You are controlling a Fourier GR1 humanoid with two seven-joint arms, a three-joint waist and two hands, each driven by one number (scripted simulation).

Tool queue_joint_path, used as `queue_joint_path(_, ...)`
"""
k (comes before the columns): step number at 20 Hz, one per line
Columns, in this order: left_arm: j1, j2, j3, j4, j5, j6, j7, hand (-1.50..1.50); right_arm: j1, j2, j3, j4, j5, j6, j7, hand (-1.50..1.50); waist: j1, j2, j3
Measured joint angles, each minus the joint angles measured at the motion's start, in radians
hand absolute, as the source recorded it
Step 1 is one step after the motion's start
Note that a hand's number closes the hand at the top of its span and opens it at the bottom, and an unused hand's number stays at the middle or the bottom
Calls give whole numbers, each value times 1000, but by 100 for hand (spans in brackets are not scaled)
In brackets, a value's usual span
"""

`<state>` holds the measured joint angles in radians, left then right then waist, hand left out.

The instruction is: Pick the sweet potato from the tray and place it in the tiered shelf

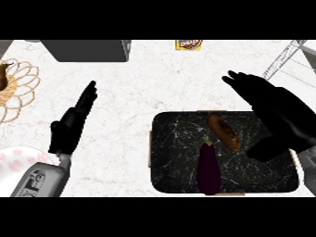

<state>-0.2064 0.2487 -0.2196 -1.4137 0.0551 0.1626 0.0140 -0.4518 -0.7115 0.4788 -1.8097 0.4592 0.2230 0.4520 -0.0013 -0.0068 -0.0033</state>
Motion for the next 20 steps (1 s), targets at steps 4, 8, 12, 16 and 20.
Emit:
queue_joint_path(4, 12, -4, -2, -20, -11, 3, 10, 0, -29, 17, 75, -91, 71, 120, 184, -150, 1, 1, 1)
queue_joint_path(8, 29, -4, 17, -22, -10, -22, 1, 0, -11, 83, 113, -149, 138, 203, 291, -150, 1, 3, 2)
queue_joint_path(12, 20, -23, 31, -17, -27, -35, 6, 0, 3, 166, 107, -171, 201, 264, 333, -150, 2, 5, 3)
queue_joint_path(16, 17, -37, 46, 0, -42, -50, -7, 0, 52, 230, 142, -209, 291, 282, 355, -150, 1, 5, 3)
queue_joint_path(20, 17, -61, 52, -23, -64, -45, 23, 0, 81, 261, 130, -204, 369, 291, 320, -150, 2, 6, 3)
